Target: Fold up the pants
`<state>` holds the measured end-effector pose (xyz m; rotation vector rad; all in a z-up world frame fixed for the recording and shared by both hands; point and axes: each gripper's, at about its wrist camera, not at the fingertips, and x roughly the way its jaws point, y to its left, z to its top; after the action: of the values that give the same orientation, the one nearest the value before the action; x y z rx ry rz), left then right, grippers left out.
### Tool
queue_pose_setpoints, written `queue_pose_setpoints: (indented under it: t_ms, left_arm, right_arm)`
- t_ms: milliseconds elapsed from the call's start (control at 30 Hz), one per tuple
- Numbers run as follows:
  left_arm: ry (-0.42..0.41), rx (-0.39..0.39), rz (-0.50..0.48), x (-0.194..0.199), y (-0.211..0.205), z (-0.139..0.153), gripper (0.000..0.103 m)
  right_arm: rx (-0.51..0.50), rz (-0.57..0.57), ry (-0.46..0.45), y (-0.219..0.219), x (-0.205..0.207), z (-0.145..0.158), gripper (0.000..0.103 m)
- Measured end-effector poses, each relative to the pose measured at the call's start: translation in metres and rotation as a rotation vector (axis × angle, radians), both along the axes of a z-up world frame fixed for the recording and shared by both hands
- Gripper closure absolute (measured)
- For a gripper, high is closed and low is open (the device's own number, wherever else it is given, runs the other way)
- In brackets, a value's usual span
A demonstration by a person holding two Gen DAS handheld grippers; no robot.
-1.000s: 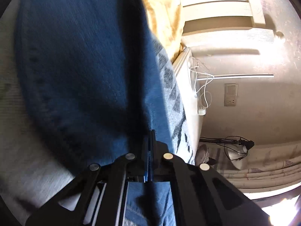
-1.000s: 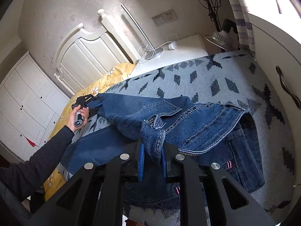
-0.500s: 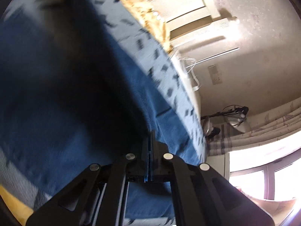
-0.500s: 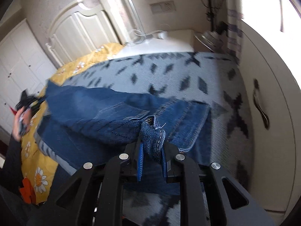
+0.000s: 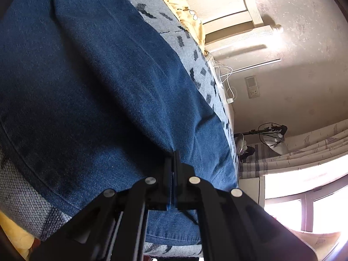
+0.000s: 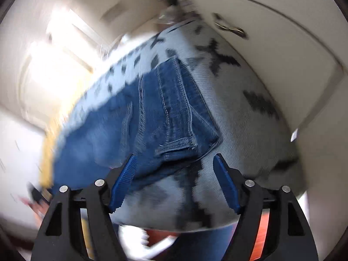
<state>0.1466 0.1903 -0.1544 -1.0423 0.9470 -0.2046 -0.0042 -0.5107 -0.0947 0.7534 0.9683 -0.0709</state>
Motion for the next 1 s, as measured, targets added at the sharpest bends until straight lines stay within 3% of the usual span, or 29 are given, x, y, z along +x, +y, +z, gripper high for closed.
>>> queue_pose_setpoints:
  t_ms: [67,267,333,467,500,633,700,767,867,1000]
  left_arm:
    - [0.002,-0.014,0.002,-0.001,0.002,-0.003,0.102]
    - [0.002,-0.040,-0.011,0.000,0.006,-0.009,0.102]
    - [0.006,-0.041,-0.018,0.004,0.007,-0.011,0.102]
    - [-0.011,-0.027,-0.017,-0.001,0.011,0.010,0.102]
    - [-0.028,-0.016,-0.010,-0.008,0.012,0.020,0.102]
    - [-0.048,-0.033,-0.007,-0.041,0.005,0.036,0.102]
    - [-0.012,-0.024,-0.003,-0.052,0.000,0.022,0.102]
    - [0.048,-0.073,0.020,-0.059,0.003,-0.002,0.102]
    - [0.059,-0.085,0.040,-0.069,0.006,-0.015,0.102]
    - [0.046,-0.029,0.002,-0.071,0.001,-0.010,0.103]
  right_arm:
    - [0.123,-0.063,-0.007,0.003,-0.001,-0.010,0.031]
    - [0.201,-0.141,0.015,0.019,0.029,-0.033,0.031]
    - [0.192,-0.157,0.012,0.021,0.036,-0.035,0.040]
    - [0.127,-0.167,0.001,0.018,0.048,-0.035,0.086]
    - [0.123,-0.164,-0.005,0.016,0.052,-0.032,0.088]
    - [0.055,-0.147,-0.109,0.013,0.046,0.013,0.090]
    - [0.022,-0.155,-0.137,0.009,0.040,0.029,0.091]
    - [-0.034,-0.154,-0.133,0.006,0.035,0.035,0.091]
    - [-0.061,-0.139,-0.064,0.006,0.038,0.012,0.091]
    - [-0.062,-0.137,0.014,0.000,0.037,-0.023,0.091]
